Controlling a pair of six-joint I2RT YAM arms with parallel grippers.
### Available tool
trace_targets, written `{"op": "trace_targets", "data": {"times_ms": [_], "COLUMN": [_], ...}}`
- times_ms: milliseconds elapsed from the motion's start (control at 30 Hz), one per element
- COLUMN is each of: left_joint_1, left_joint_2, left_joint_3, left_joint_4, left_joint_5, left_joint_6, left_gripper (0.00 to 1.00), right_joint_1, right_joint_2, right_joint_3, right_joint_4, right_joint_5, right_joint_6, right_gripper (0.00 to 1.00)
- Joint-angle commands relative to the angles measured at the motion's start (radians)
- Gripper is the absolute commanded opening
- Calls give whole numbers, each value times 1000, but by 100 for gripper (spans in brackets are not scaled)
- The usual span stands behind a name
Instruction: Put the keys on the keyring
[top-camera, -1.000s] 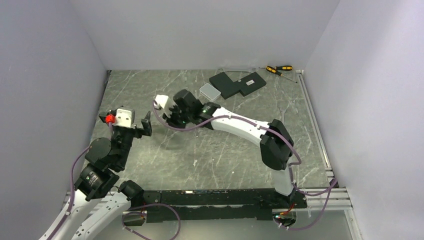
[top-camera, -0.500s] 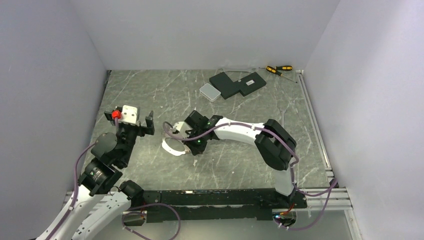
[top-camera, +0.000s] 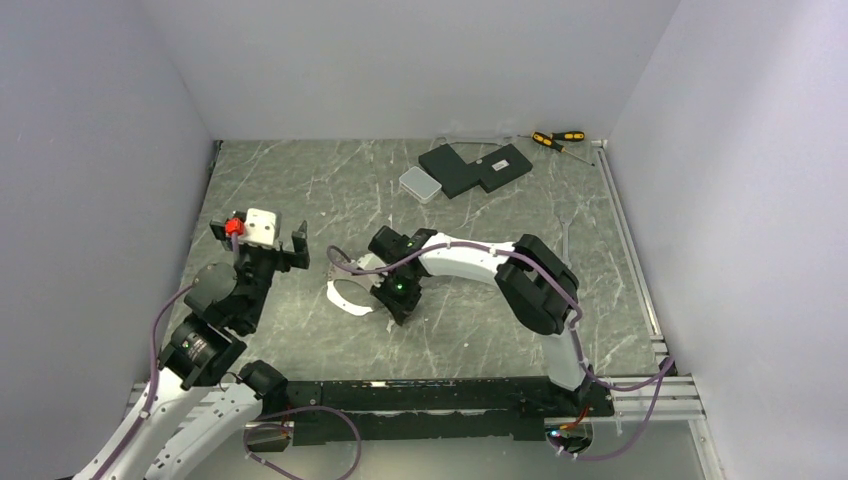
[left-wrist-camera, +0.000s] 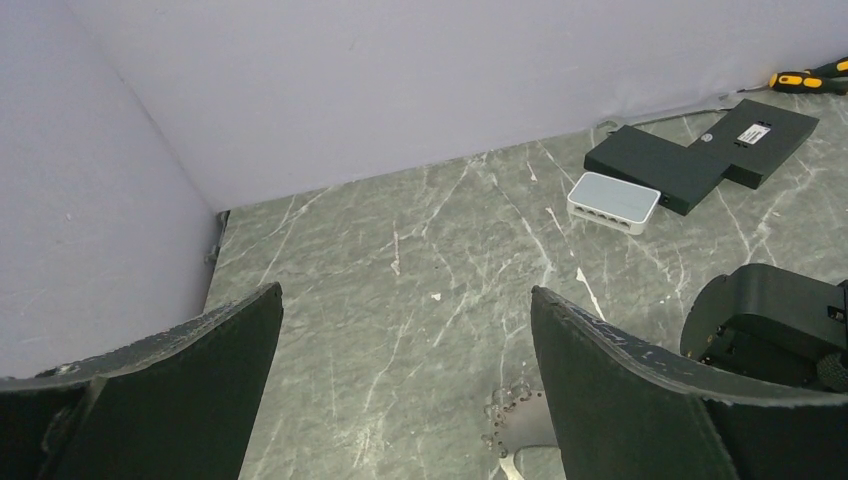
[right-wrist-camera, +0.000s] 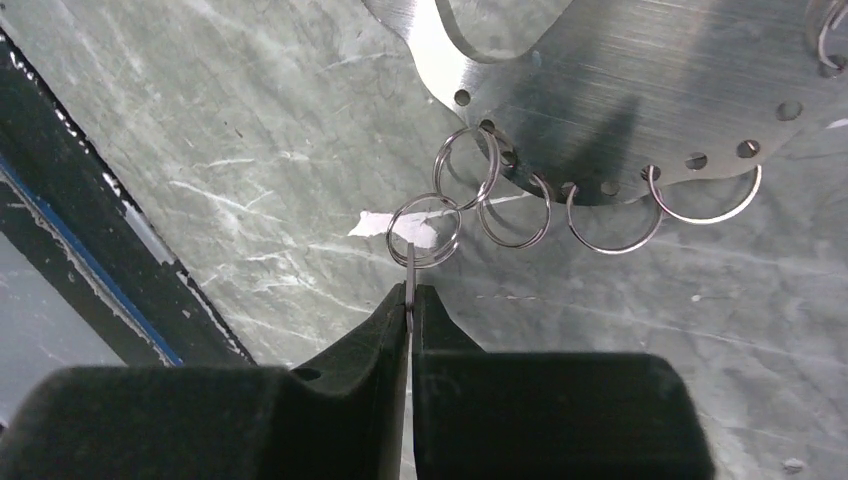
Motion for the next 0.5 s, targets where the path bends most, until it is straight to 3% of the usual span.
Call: {"op": "trace_targets", "data": {"times_ms": [0,167,467], "left_joint_1": [11,20,36], "left_joint_2": [9,10,16], "left_joint_3": [29,29,29], "left_joint_4": [15,15,15], "left_joint_5": [18,23,28], "left_joint_6": [-19,-22,-26], "left_gripper": [98,98,98], "right_joint_1": [-3,-3,-24], "right_joint_2": [-4,-36,-184], "right_joint_3": [-29,-48,-106], "right_joint_4": [-34,-1,143], "right_joint_5": [-65,-205,-452], "right_joint_6": [63,62,33], "right_gripper": [12,35,41]}}
